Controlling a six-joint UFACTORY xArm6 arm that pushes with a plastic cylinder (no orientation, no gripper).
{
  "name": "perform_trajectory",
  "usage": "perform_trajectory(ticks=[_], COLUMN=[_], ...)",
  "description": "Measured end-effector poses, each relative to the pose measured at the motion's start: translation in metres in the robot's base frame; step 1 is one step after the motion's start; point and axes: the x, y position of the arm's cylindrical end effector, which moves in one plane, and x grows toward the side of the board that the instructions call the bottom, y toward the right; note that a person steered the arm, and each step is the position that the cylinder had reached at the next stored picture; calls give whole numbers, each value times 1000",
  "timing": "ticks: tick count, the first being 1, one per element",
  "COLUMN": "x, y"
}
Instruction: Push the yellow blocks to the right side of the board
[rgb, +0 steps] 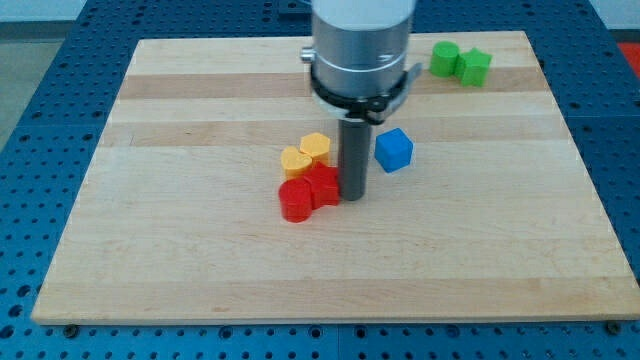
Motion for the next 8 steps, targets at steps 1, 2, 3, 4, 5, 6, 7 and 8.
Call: perform_trajectory(ticks=[1, 2, 3, 4, 5, 6, 7, 8], x=[0, 0, 0, 0, 0, 0, 0, 0], y=[-30, -60, -92, -125, -141, -136, -135, -135])
